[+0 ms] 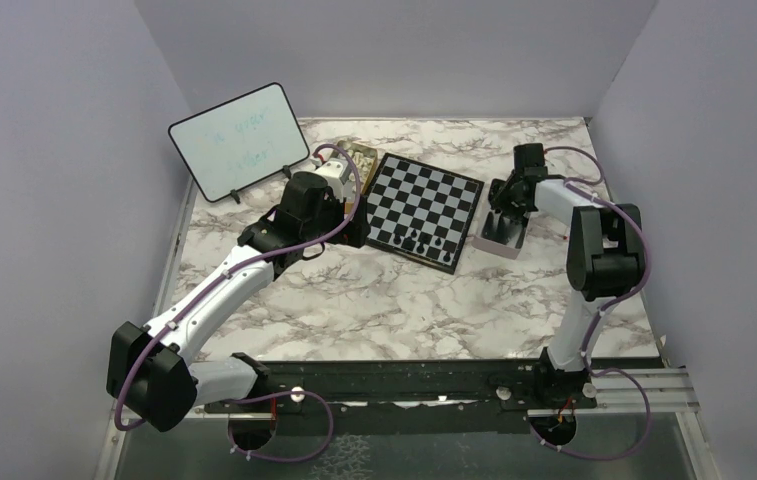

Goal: Set up the chess pieces on the board
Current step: Adjust the chess piece in the storage box, then pick up the chess piece from the storage box.

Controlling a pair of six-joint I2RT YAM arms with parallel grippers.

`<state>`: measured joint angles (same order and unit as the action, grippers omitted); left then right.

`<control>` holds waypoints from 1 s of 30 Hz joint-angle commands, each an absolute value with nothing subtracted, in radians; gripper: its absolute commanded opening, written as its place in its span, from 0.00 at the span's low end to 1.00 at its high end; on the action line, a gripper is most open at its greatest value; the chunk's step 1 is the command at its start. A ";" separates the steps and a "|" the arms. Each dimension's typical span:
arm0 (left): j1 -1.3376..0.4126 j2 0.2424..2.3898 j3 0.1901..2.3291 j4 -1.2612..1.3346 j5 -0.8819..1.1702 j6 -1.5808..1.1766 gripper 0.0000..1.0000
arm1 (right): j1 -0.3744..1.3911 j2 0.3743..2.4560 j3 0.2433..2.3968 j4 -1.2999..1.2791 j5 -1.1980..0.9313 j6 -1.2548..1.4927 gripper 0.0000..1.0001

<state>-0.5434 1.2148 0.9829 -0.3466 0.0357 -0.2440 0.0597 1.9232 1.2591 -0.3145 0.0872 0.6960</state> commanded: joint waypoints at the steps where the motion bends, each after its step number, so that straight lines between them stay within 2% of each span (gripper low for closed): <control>1: -0.541 1.199 0.976 -0.341 0.011 -0.230 0.99 | 0.065 1.858 1.307 -0.331 0.087 0.527 0.39; 9: -0.541 1.201 0.976 -0.341 0.014 -0.231 0.99 | 0.064 1.870 1.324 -0.330 0.122 0.518 0.41; 18: -0.541 1.197 0.976 -0.341 0.008 -0.229 0.99 | 0.064 1.907 1.361 -0.307 0.092 0.337 0.43; 24: -0.540 1.203 0.977 -0.342 0.014 -0.229 0.99 | 0.065 1.938 1.371 -0.294 -0.032 0.216 0.43; 30: -0.540 1.203 0.976 -0.345 0.007 -0.226 0.99 | 0.065 1.967 1.364 -0.288 -0.042 0.165 0.41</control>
